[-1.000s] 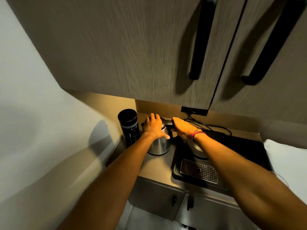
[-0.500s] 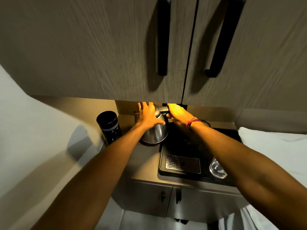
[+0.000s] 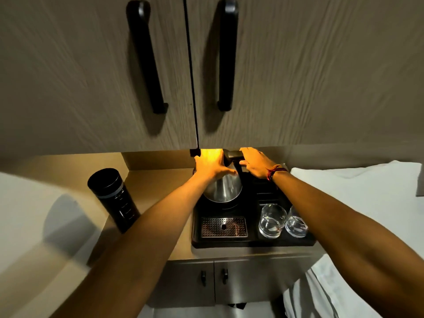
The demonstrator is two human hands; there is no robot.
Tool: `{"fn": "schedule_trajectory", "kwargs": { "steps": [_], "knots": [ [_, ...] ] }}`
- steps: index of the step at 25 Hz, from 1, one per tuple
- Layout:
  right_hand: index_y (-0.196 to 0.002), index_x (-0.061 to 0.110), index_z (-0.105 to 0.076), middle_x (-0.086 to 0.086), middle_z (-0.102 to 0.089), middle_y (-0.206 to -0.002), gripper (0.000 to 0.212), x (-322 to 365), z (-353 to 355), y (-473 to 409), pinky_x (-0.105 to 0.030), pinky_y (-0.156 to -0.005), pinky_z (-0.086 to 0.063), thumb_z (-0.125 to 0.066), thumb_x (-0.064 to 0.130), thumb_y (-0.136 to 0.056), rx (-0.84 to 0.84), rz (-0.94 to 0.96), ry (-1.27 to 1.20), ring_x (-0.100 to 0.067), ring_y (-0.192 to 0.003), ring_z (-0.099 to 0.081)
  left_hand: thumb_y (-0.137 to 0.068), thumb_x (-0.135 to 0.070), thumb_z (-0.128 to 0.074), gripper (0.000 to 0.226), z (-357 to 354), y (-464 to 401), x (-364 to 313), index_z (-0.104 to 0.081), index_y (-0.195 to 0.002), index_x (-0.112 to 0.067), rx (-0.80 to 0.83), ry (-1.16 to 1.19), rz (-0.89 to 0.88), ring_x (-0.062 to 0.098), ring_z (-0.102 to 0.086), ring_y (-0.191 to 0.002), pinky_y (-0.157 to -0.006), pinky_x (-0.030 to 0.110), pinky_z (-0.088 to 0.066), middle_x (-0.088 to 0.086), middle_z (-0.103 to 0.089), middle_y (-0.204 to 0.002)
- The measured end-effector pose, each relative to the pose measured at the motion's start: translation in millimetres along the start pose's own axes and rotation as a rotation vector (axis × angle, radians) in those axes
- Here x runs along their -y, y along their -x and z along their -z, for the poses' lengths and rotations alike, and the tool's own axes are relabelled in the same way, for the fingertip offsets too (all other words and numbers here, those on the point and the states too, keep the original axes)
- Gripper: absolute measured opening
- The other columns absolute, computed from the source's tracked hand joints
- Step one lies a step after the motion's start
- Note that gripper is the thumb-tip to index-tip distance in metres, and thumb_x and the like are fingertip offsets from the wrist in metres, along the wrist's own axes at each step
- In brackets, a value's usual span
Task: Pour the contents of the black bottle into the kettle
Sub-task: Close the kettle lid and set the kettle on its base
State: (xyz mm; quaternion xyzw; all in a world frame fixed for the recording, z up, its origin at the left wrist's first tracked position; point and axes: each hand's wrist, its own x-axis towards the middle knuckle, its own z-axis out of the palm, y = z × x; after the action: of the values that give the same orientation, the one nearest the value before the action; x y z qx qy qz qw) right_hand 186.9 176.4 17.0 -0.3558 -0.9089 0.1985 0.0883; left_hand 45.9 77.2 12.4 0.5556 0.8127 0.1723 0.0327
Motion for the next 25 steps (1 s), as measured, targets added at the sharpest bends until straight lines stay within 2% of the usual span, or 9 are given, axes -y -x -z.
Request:
{"fn": "schedule_trajectory", "kwargs": {
  "steps": [2,5,12,17,22,25],
  "knots": [
    [-0.119,0.001,-0.049,-0.019,-0.055,-0.122,0.027,-14.6,-4.4,3.3,-0.040,-0.085,-0.045,-0.053,0.016,-0.097,0.001,-0.006,0.036,-0.036,-0.108,-0.058,-0.057,-0.065,-0.084,0.076,-7.0,-2.6,-8.7,-0.061,-0.113,-0.018,0.002,-0.024,-0.024,0.032,-0.057,-0.110,-0.084,0.041,-0.048,0.009,-0.065,-0.112],
    [-0.116,0.002,-0.047,-0.018,-0.055,-0.117,0.024,-25.4,-8.6,1.9,-0.035,-0.077,-0.040,-0.053,0.016,-0.097,0.003,-0.028,0.003,-0.034,-0.102,-0.058,-0.059,-0.062,-0.084,0.073,-12.2,-8.4,-12.6,-0.060,-0.113,-0.019,0.031,-0.025,-0.043,0.033,-0.055,-0.112,-0.084,0.043,-0.043,0.009,-0.064,-0.113],
    [-0.116,0.003,-0.046,-0.017,-0.052,-0.116,0.022,-25.9,-9.8,-1.9,-0.038,-0.076,-0.043,-0.050,0.016,-0.098,0.027,0.018,-0.019,-0.032,-0.098,-0.057,-0.055,-0.067,-0.084,0.082,-14.1,-10.1,-10.1,-0.058,-0.116,-0.019,0.023,-0.063,0.004,0.034,-0.052,-0.116,-0.086,0.044,-0.043,0.010,-0.059,-0.118],
    [-0.119,0.004,-0.045,-0.017,-0.052,-0.117,0.024,-29.3,-11.0,-2.2,-0.035,-0.077,-0.042,-0.051,0.012,-0.098,0.045,0.055,-0.021,-0.031,-0.100,-0.057,-0.055,-0.070,-0.082,0.096,-16.3,-7.4,-12.0,-0.050,-0.128,-0.016,0.040,-0.091,0.050,0.035,-0.040,-0.127,-0.096,0.054,-0.042,0.013,-0.050,-0.130],
    [-0.116,0.007,-0.045,-0.016,-0.054,-0.115,0.022,-34.6,-10.6,-0.9,-0.037,-0.077,-0.045,-0.052,0.017,-0.097,0.061,0.076,0.005,-0.029,-0.096,-0.057,-0.060,-0.067,-0.081,0.100,-15.6,-4.0,-6.7,-0.044,-0.136,-0.014,0.062,-0.063,-0.022,0.034,-0.037,-0.127,-0.100,0.058,-0.043,0.013,-0.042,-0.133],
    [-0.110,0.012,-0.046,-0.013,-0.054,-0.116,0.016,-44.8,-18.2,2.7,-0.022,-0.066,-0.041,-0.052,0.009,-0.096,0.036,0.038,-0.017,-0.014,-0.083,-0.055,-0.063,-0.063,-0.082,0.097,-19.5,-1.9,-12.3,-0.043,-0.137,-0.013,0.051,-0.081,-0.046,0.033,-0.040,-0.123,-0.096,0.057,-0.044,0.013,-0.043,-0.129]
  ]
}}
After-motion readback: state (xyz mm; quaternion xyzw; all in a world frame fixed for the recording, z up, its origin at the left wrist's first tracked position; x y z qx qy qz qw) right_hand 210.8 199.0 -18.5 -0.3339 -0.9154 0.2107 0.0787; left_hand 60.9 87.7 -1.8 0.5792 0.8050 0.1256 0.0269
